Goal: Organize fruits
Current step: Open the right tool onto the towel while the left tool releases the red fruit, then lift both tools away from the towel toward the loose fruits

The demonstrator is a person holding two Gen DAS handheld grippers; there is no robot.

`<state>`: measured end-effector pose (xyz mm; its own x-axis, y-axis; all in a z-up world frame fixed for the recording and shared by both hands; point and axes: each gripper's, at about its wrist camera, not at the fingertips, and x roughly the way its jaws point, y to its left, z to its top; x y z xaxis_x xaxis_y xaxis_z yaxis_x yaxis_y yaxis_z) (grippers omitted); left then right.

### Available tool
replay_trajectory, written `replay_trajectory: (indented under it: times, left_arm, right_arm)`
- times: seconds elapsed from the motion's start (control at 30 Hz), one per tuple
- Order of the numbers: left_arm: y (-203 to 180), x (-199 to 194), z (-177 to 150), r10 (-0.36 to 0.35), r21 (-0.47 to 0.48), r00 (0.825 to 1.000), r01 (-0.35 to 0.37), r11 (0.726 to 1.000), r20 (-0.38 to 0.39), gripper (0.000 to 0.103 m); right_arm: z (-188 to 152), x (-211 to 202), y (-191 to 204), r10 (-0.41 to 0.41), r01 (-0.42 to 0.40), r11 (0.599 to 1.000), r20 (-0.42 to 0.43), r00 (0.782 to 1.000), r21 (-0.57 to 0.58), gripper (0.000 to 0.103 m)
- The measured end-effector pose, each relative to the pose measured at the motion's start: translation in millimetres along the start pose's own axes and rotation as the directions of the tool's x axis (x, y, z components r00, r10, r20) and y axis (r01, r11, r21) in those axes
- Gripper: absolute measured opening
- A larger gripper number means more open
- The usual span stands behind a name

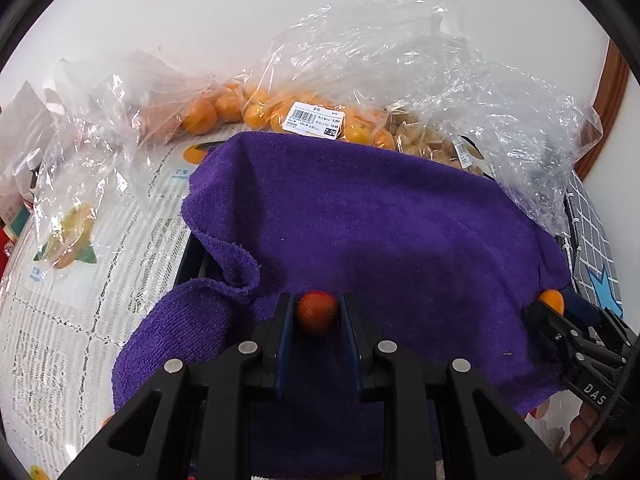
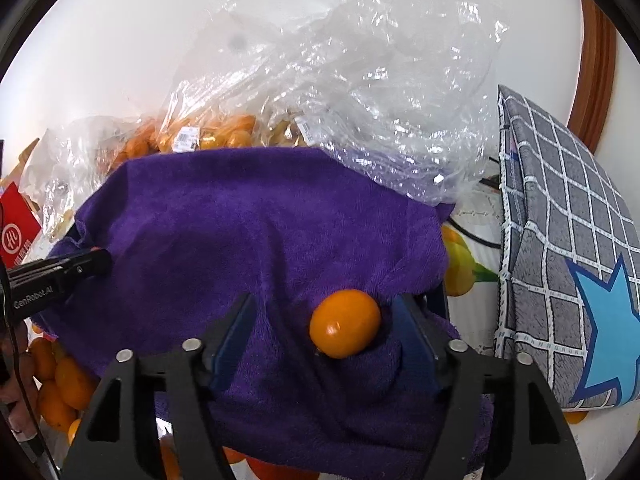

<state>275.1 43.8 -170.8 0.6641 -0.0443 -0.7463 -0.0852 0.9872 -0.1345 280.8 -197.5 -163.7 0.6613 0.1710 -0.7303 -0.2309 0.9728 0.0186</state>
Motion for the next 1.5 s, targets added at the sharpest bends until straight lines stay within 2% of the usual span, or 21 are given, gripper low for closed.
replay_trajectory:
  times: [0.1, 0.27, 0.37, 0.53, 0.67, 0.83, 0.9, 1.07, 1.17, 1.33, 1.5]
  left_arm:
    - [-0.2, -0.3, -0.3, 0.0, -0.001, 1.0, 0.0, 1.0, -0.004, 0.023]
    - [-3.3, -3.3, -0.6, 0.006, 0.012, 1.0, -0.006, 1.0, 0.012, 0.034]
    - [-1.9, -5.3, -0.2, -0.016, 0.005, 1.0, 0.016, 1.0, 0.027, 0.039]
    - [-2.8, -9.2, -1.9, -0.009, 0.006, 0.999, 0.009, 1.0, 0.041, 0.045]
    - [-2.6, -14.8, -2.9, -0.004, 0.008, 0.997, 0.003, 1.0, 0.075, 0.052]
    - [-3.1, -17.0, -2.6, -0.01, 0.005, 0.996, 0.01, 1.0, 0.085, 0.053]
    - [-5.0, -21.1, -3.2, -0.013, 0.015, 0.994, 0.011, 1.0, 0.109, 0.058]
    - [-8.1, -26.0, -4.2, -0.037, 0.027, 0.989, 0.033, 0.999, 0.144, 0.06]
    - [-9.9, -29.2, -4.1, -0.036, 0.028, 0.988, 0.032, 0.999, 0.152, 0.06]
    - [-11.5, -35.0, -5.3, -0.04, 0.029, 0.98, 0.035, 0.999, 0.193, 0.061]
    - [-13.1, -39.0, -6.6, -0.055, 0.024, 0.977, 0.051, 0.998, 0.204, 0.061]
  right_arm:
    - [0.9, -5.4, -5.0, 0.008, -0.008, 1.0, 0.007, 1.0, 0.027, 0.074]
    - [1.1, -15.1, -9.1, 0.002, -0.003, 0.998, 0.027, 1.0, 0.058, 0.08]
    - [1.1, -19.3, -7.0, -0.008, 0.006, 0.999, 0.049, 0.999, 0.045, 0.081]
    - [1.9, -20.8, -4.5, -0.049, 0.047, 0.998, 0.048, 0.998, 0.035, 0.081]
    - [2.0, -24.7, -3.6, -0.034, 0.032, 0.999, 0.065, 0.997, 0.033, 0.081]
    - [2.4, -26.9, -2.0, -0.065, 0.063, 0.998, 0.066, 0.996, 0.023, 0.081]
    - [3.9, -31.3, -2.3, -0.044, 0.043, 0.999, 0.077, 0.996, 0.027, 0.081]
    - [6.6, -40.5, -3.4, 0.009, -0.011, 1.0, 0.091, 0.996, 0.026, 0.081]
    - [9.7, -47.2, -4.1, 0.008, -0.012, 0.999, 0.093, 0.996, 0.036, 0.081]
    - [11.4, -56.8, -9.1, 0.065, -0.073, 0.992, 0.082, 0.995, 0.099, 0.081]
    - [0.9, -75.4, -12.9, 0.022, -0.033, 0.992, 0.094, 0.995, 0.123, 0.081]
